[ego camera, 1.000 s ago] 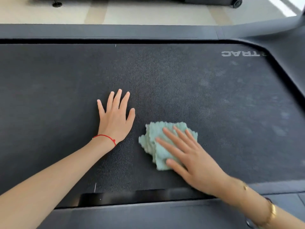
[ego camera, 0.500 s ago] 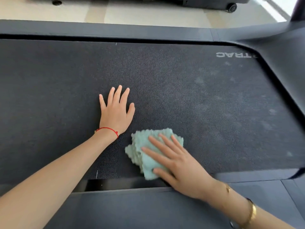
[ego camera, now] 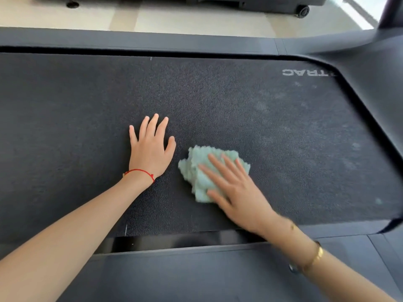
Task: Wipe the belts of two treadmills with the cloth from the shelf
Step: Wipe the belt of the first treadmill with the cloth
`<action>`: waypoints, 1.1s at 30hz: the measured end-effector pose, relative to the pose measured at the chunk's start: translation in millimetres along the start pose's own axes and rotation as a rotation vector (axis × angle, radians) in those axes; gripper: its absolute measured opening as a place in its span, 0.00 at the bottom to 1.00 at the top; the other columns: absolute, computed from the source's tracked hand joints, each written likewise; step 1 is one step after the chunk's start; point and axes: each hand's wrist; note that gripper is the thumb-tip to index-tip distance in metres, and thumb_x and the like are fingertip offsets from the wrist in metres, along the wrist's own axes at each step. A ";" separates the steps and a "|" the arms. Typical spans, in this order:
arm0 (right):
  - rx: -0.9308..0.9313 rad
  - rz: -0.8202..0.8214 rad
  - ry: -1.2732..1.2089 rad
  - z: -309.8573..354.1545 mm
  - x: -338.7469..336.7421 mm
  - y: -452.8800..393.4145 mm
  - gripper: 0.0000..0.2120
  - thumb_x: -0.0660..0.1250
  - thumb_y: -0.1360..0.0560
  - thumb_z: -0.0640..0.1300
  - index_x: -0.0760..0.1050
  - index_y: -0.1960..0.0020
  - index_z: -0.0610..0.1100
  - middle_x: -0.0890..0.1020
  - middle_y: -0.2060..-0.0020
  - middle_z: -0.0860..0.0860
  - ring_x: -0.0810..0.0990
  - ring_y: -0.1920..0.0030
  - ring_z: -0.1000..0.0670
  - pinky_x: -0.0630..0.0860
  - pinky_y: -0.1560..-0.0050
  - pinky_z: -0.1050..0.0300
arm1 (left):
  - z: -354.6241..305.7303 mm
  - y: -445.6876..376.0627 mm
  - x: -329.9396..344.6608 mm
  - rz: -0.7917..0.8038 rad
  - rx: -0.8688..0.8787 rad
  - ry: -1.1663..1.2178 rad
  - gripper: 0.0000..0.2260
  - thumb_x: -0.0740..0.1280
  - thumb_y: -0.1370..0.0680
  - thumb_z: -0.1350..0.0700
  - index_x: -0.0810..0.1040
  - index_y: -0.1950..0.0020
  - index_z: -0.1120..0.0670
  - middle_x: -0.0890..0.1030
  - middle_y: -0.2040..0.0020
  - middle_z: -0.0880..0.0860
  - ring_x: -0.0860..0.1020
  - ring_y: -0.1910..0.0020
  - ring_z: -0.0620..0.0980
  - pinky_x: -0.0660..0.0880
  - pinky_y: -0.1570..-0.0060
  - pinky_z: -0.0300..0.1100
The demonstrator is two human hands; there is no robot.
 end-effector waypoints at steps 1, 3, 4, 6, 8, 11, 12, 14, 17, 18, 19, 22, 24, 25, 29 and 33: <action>-0.050 0.030 -0.008 4.9 -1.4 13.4 0.24 0.51 0.17 0.57 0.54 0.22 0.57 0.53 0.21 0.55 0.49 0.21 0.48 0.44 0.22 0.47 | -0.2 -0.1 -0.3 0.000 0.000 0.004 0.25 0.54 0.17 0.47 0.60 0.21 0.51 0.58 0.20 0.54 0.53 0.20 0.54 0.45 0.24 0.62; -0.097 0.067 -0.021 -4.9 -10.1 20.8 0.25 0.51 0.17 0.58 0.52 0.22 0.59 0.51 0.21 0.57 0.48 0.21 0.50 0.44 0.22 0.50 | -0.9 0.4 -0.7 0.005 0.002 0.007 0.25 0.54 0.17 0.47 0.59 0.21 0.51 0.58 0.20 0.54 0.52 0.20 0.54 0.45 0.24 0.62; -0.084 0.062 -0.012 -16.4 -12.9 16.2 0.24 0.50 0.17 0.59 0.53 0.22 0.59 0.51 0.21 0.57 0.49 0.21 0.50 0.45 0.22 0.50 | -1.0 0.4 -0.8 0.008 0.002 0.008 0.25 0.54 0.17 0.47 0.59 0.20 0.51 0.58 0.20 0.54 0.52 0.20 0.54 0.45 0.24 0.62; 0.034 0.009 0.000 -46.5 -15.8 -7.6 0.25 0.48 0.18 0.61 0.55 0.22 0.58 0.54 0.21 0.54 0.52 0.21 0.48 0.44 0.22 0.51 | -0.8 0.2 -0.8 0.015 0.000 0.004 0.25 0.53 0.17 0.47 0.59 0.20 0.51 0.57 0.20 0.53 0.52 0.20 0.54 0.45 0.24 0.62; 0.226 -0.076 0.003 -75.2 -19.3 -39.0 0.28 0.47 0.20 0.62 0.57 0.22 0.56 0.56 0.21 0.51 0.53 0.22 0.44 0.43 0.23 0.50 | 0.2 -0.1 -0.7 0.018 -0.001 -0.001 0.25 0.53 0.17 0.46 0.59 0.20 0.51 0.58 0.20 0.53 0.52 0.20 0.54 0.45 0.24 0.62; 0.437 -0.142 0.056 -77.9 -14.3 -68.1 0.26 0.50 0.18 0.58 0.58 0.22 0.53 0.56 0.21 0.48 0.52 0.22 0.41 0.44 0.24 0.45 | -0.1 -0.1 -0.6 0.006 0.002 0.008 0.25 0.55 0.17 0.47 0.60 0.21 0.52 0.59 0.20 0.54 0.54 0.21 0.54 0.46 0.24 0.62; 0.419 -0.144 0.072 -67.1 -9.5 -67.6 0.26 0.49 0.18 0.58 0.58 0.22 0.53 0.57 0.22 0.48 0.52 0.22 0.40 0.44 0.24 0.44 | -0.1 0.1 -0.2 0.003 0.003 0.010 0.25 0.55 0.17 0.47 0.61 0.21 0.52 0.59 0.20 0.54 0.54 0.21 0.55 0.46 0.24 0.62; 0.252 -0.104 0.055 -36.5 -2.9 -49.7 0.27 0.47 0.19 0.59 0.59 0.22 0.53 0.58 0.22 0.49 0.54 0.22 0.40 0.45 0.23 0.44 | -0.3 0.4 0.3 -0.007 0.003 0.016 0.25 0.56 0.17 0.48 0.61 0.21 0.52 0.60 0.21 0.54 0.54 0.21 0.55 0.46 0.24 0.63; -0.010 -0.005 0.019 -4.3 -3.1 -0.7 0.24 0.50 0.17 0.57 0.56 0.22 0.56 0.55 0.21 0.53 0.50 0.21 0.46 0.44 0.22 0.47 | -0.7 0.6 -0.2 -0.010 0.003 0.022 0.24 0.56 0.17 0.48 0.62 0.21 0.52 0.60 0.21 0.54 0.54 0.21 0.55 0.46 0.24 0.62; -0.055 0.027 0.013 -2.2 -5.5 11.7 0.24 0.50 0.17 0.57 0.54 0.22 0.57 0.53 0.21 0.55 0.48 0.21 0.48 0.43 0.22 0.49 | -0.8 0.7 -0.7 -0.008 0.002 0.020 0.24 0.56 0.17 0.48 0.61 0.21 0.52 0.60 0.21 0.54 0.54 0.21 0.55 0.46 0.24 0.62; -0.082 0.053 0.003 -6.5 -10.0 18.2 0.24 0.51 0.17 0.58 0.52 0.21 0.58 0.52 0.21 0.56 0.47 0.21 0.50 0.43 0.22 0.50 | -0.8 0.8 -1.1 -0.007 0.001 0.017 0.24 0.55 0.17 0.48 0.61 0.21 0.52 0.59 0.20 0.54 0.54 0.21 0.55 0.45 0.24 0.62; -0.016 0.031 0.026 -46.9 -17.7 3.8 0.25 0.50 0.18 0.59 0.56 0.22 0.57 0.55 0.21 0.53 0.54 0.21 0.48 0.48 0.22 0.47 | -1.7 1.4 -1.5 -0.001 0.004 0.011 0.25 0.54 0.17 0.48 0.60 0.21 0.52 0.59 0.20 0.54 0.53 0.21 0.54 0.45 0.24 0.62; 0.154 -0.061 0.034 -81.9 -22.4 -25.7 0.27 0.48 0.20 0.61 0.60 0.23 0.53 0.59 0.22 0.49 0.58 0.23 0.43 0.50 0.23 0.45 | -1.4 1.6 -1.6 0.006 0.005 0.010 0.25 0.54 0.17 0.47 0.60 0.21 0.52 0.58 0.20 0.54 0.53 0.20 0.54 0.45 0.24 0.62; 0.258 -0.103 0.027 -94.9 -24.9 -41.4 0.29 0.48 0.20 0.61 0.60 0.23 0.52 0.59 0.22 0.47 0.57 0.23 0.42 0.49 0.23 0.44 | -1.1 1.5 -1.7 0.008 0.003 0.009 0.25 0.54 0.17 0.47 0.60 0.21 0.52 0.58 0.20 0.54 0.53 0.20 0.54 0.45 0.24 0.62; 0.518 -0.147 0.055 -91.3 -18.0 -78.9 0.26 0.51 0.18 0.57 0.56 0.22 0.53 0.55 0.21 0.47 0.51 0.22 0.40 0.44 0.23 0.43 | -1.4 1.2 -1.7 0.004 0.002 0.004 0.25 0.54 0.18 0.47 0.60 0.21 0.52 0.59 0.20 0.54 0.53 0.21 0.54 0.46 0.24 0.62; 0.185 -0.079 0.023 -34.6 -3.5 -40.6 0.27 0.48 0.20 0.59 0.59 0.22 0.53 0.58 0.22 0.50 0.54 0.22 0.41 0.46 0.23 0.44 | -0.3 1.7 0.5 -0.020 0.011 0.015 0.24 0.55 0.17 0.48 0.62 0.21 0.52 0.60 0.21 0.55 0.55 0.21 0.55 0.47 0.24 0.63</action>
Point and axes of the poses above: each hand's wrist, its own y-axis away from the middle knuckle, its own x-axis out of the palm, z = x × y
